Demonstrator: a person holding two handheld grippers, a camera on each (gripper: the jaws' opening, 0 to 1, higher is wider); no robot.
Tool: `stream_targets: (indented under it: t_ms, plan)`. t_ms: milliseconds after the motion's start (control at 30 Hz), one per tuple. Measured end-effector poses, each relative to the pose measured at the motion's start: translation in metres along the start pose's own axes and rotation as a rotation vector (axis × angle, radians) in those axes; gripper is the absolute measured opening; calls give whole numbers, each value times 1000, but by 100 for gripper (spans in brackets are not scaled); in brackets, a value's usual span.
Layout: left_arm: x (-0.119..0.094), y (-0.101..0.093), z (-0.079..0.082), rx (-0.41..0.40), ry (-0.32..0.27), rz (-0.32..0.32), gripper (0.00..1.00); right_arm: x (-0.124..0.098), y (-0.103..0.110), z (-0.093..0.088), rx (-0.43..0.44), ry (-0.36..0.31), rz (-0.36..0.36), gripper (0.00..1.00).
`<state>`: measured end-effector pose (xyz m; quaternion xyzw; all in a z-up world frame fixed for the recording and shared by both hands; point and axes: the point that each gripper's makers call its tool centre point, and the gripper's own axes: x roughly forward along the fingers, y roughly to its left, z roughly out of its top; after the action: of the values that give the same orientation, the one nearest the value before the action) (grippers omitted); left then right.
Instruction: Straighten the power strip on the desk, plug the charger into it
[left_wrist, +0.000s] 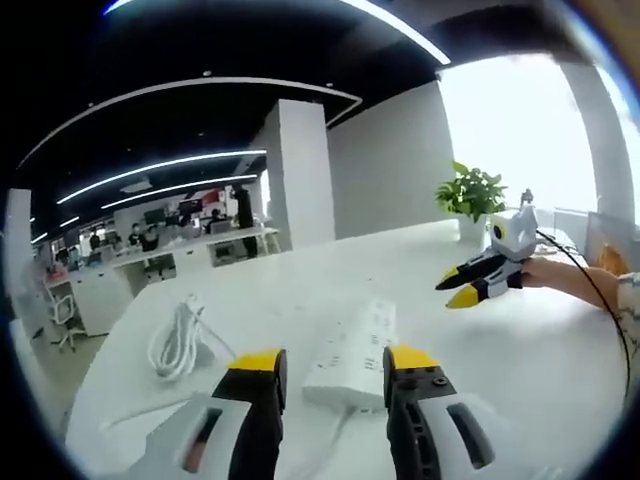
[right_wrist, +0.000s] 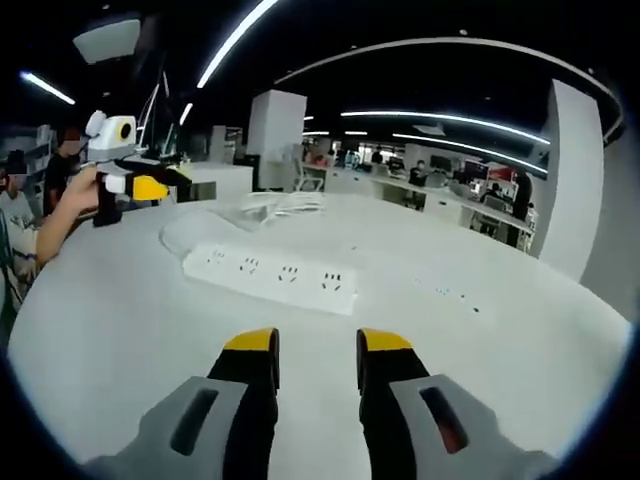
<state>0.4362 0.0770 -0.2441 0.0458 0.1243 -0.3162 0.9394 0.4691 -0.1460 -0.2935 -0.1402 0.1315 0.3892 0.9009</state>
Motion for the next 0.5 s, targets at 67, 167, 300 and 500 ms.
stream_targets:
  t_ms: [67,167,300,500]
  plan:
    - [4,-2,-4,-6,10,-20,39,3,0,-1,6,-1,3,31]
    - [6,-1,-8,-4,13,-25,39,8,-3,0,4,1,8,31]
    - [11,1,-14,-3,21,-30,39,16,-6,1,2,2,23,31]
    - [15,2,-27,-12,44,-49,39,28,-8,-3,4,4,47,30]
